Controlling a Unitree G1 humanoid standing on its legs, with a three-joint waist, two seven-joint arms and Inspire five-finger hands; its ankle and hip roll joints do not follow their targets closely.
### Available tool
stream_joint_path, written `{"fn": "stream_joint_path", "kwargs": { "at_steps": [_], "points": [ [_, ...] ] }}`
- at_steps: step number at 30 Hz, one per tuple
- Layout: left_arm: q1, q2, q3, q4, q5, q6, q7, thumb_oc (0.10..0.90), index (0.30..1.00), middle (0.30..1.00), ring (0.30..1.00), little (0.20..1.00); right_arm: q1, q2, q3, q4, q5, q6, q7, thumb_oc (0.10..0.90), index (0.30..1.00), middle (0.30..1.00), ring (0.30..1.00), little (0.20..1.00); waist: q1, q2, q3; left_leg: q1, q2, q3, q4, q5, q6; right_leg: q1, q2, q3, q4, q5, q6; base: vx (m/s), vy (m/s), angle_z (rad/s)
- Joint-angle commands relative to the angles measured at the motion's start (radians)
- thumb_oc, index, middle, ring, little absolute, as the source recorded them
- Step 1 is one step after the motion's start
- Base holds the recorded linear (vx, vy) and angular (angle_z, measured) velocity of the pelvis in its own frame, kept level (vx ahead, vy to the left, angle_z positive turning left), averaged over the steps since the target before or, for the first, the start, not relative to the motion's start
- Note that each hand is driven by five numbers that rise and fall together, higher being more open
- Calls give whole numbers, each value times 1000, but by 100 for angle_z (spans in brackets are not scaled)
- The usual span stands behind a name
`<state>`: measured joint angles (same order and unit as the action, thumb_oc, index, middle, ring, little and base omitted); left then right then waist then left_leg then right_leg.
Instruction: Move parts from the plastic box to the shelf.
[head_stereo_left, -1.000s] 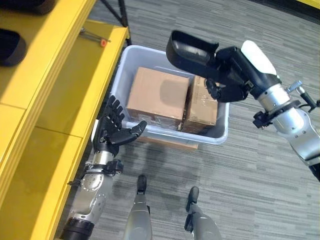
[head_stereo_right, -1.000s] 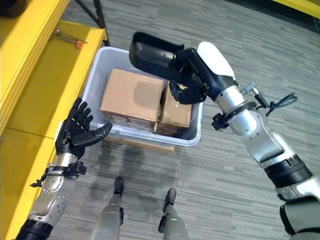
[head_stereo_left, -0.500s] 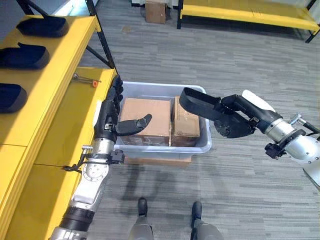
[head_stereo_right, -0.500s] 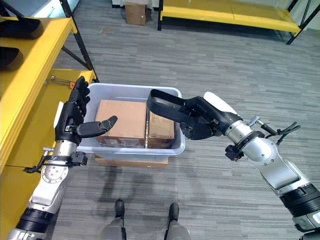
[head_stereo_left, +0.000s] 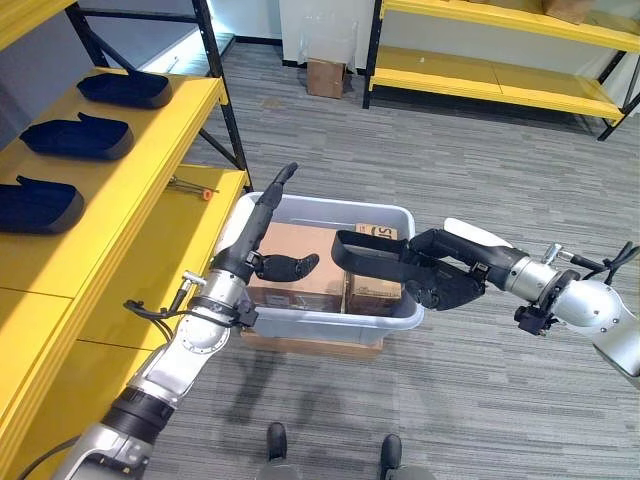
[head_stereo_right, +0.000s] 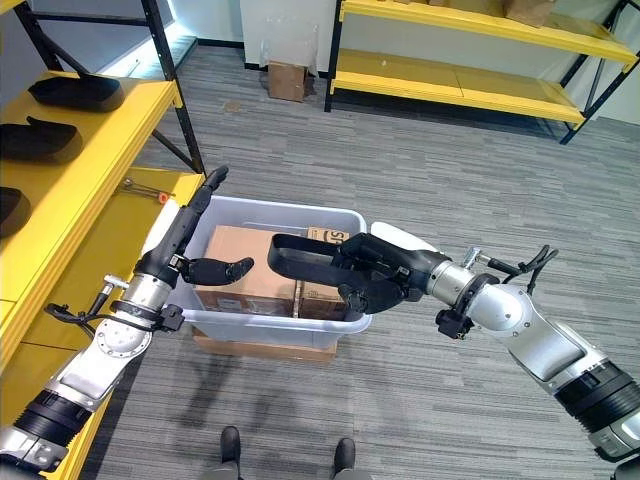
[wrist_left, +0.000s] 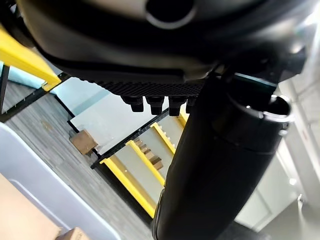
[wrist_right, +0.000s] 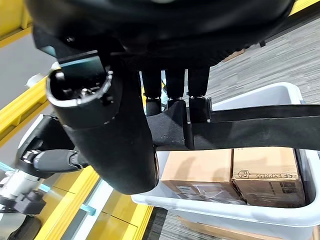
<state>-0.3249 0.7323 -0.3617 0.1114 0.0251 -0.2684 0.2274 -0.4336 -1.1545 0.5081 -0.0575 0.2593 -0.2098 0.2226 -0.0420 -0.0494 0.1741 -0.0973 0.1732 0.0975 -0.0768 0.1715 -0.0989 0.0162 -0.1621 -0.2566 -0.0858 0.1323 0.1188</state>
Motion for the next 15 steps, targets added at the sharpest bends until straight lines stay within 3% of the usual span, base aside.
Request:
{"fn": "stream_joint_path", "kwargs": {
  "at_steps": [1,10,15],
  "points": [
    [-154,22,-42,7,51,-118,31,900,1000,1000,1000,1000,-138,-15,-4,-66,90,-108,-48,400,300,300,300,300,-6,-7,-124,12,114,108,-5,14,-104,151,-17,-32,-1,-120,70,0,0,0],
    [-164,16,-86,15,76,-124,20,900,1000,1000,1000,1000,-104,-3,-31,-76,86,-117,-54,400,300,300,300,300,-15,-6,-125,17,126,132,-1,19,-112,159,-15,-41,-1,-122,71,3,4,3],
    [-166,-32,-104,12,67,-126,19,900,1000,1000,1000,1000,-95,19,-31,-86,76,-118,-60,400,300,300,300,300,-17,-12,-119,20,137,158,7,22,-117,159,-15,-44,-1,-120,70,8,13,5]
  ]
}}
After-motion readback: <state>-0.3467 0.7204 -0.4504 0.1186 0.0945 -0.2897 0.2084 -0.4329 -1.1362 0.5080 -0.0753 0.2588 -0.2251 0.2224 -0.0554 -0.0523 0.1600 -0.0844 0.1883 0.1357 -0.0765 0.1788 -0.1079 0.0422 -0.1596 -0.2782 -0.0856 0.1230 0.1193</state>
